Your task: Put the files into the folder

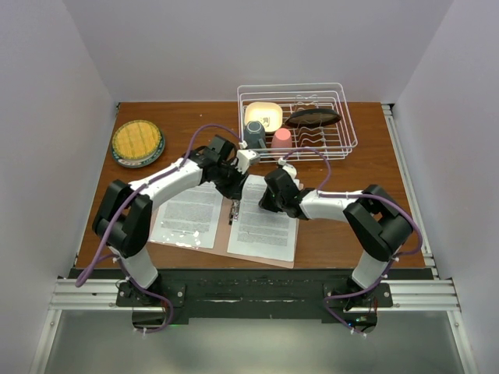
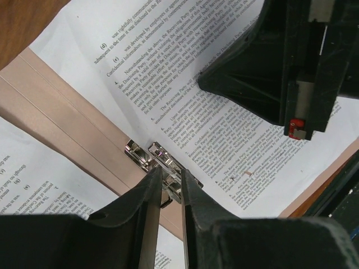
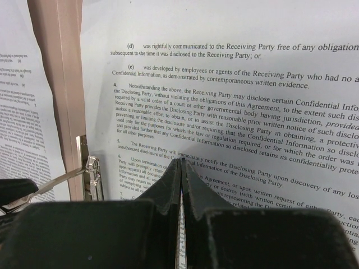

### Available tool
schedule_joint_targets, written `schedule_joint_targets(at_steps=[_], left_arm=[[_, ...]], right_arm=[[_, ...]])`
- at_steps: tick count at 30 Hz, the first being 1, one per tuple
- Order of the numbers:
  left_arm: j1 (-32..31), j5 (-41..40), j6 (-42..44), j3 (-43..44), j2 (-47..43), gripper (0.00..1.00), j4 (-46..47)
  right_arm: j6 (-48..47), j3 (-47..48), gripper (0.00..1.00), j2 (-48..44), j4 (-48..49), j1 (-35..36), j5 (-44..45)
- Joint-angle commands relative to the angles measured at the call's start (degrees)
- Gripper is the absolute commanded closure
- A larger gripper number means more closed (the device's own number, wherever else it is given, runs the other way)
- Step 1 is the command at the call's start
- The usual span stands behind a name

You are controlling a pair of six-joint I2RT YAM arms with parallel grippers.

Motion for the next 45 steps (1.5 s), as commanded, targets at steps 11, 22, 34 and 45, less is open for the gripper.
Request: schedule_joint_targets(at_steps=[11, 22, 34, 45], left_arm=[[0.0, 5.1, 2.4, -1.5, -3.7, 0.75, -4.3], [-0.1, 5.3, 3.6, 4.6, -2.2, 0.71, -8.3], [0.1, -3.9, 4.4, 13.0, 2.4, 0.51, -3.1], [0.0, -10.8, 4.1, 14.0, 12.6, 0.20, 2.1]], right_arm=[[-0.3, -2.7, 1.00, 4.9, -14.1, 0.6, 2.5], [-1.3, -2.0, 1.00, 4.9, -12.6, 0.7, -0.1], [-2.7, -3.1, 1.00, 1.6, -11.2, 0.8, 0.0], [-5.0, -3.1, 0.98, -0.7, -8.8, 0.8, -1.8]])
